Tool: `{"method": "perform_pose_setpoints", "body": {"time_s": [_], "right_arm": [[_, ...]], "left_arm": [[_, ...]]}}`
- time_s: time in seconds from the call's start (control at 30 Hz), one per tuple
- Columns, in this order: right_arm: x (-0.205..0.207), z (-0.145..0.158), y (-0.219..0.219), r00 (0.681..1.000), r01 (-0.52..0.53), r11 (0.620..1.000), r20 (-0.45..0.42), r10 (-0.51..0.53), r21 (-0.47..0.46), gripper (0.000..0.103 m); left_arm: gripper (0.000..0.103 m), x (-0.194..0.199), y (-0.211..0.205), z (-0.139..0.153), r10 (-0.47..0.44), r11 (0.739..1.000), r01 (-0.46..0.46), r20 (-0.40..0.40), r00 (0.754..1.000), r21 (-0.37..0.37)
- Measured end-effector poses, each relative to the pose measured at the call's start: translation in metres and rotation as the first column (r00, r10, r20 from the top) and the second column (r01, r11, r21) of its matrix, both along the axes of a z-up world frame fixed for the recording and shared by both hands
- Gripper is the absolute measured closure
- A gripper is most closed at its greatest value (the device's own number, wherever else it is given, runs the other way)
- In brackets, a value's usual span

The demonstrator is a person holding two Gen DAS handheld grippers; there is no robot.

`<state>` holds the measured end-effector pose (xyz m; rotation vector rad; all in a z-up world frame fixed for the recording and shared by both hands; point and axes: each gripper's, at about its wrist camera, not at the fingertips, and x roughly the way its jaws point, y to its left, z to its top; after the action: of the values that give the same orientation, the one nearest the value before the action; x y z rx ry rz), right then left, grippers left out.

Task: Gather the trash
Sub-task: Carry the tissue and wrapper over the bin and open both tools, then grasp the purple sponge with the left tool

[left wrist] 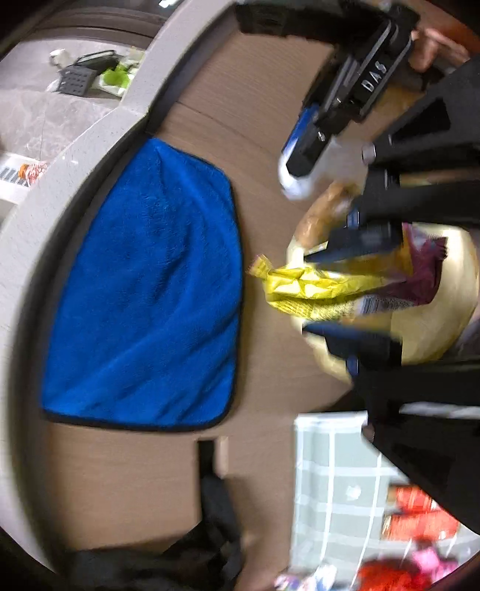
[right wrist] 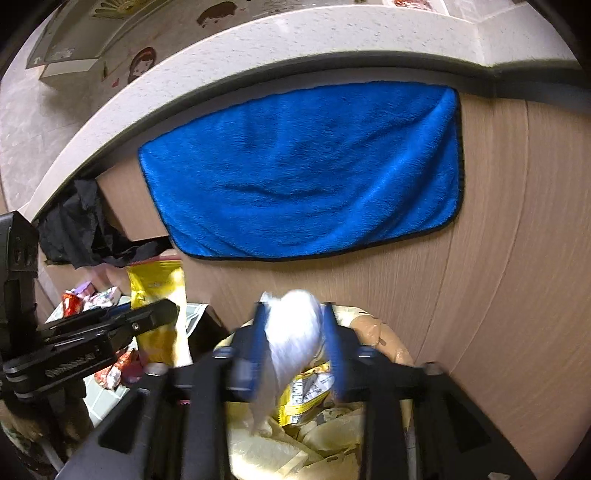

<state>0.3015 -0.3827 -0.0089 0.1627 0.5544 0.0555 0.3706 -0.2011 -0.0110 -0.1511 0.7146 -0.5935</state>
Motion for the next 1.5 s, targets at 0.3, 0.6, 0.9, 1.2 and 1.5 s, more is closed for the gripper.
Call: {"method": "perform_pose_setpoints", "body": {"time_s": [0.3, 0.6, 0.9, 1.2, 1.5], "right_arm": [[-0.004, -0.008, -0.007, 0.999, 0.036, 0.999, -0.017, -0.036, 0.030, 0.052], [-0.021, 0.009, 0.023, 1.000, 0.022, 1.000, 0.019, -0.021, -0.010, 0.052], [-0.033, 0.038, 0.102, 0.995, -0.017, 0.996, 0.099, 0.025, -0.083, 0.048], [-0.041, 0.056, 0.197, 0.983, -0.117, 0.983, 0.125, 0.135, -0.140, 0.048], [-0.037, 0.055, 0.256, 0.967, -0.215, 0.961, 0.099, 0.234, -0.172, 0.047]], "left_arm": [[0.049, 0.004, 0.035, 0.003, 0.055, 0.998, -0.056, -0.040, 0.998, -0.034], [0.049, -0.027, 0.125, 0.026, 0.164, 0.983, -0.169, 0.078, 0.983, 0.065], [0.049, -0.058, 0.242, 0.044, 0.319, 0.938, -0.334, 0.154, 0.935, 0.088], [0.049, -0.075, 0.317, 0.044, 0.388, 0.913, -0.402, 0.160, 0.908, 0.069], [0.049, -0.085, 0.369, 0.023, 0.448, 0.889, -0.455, 0.118, 0.886, 0.042]]}}
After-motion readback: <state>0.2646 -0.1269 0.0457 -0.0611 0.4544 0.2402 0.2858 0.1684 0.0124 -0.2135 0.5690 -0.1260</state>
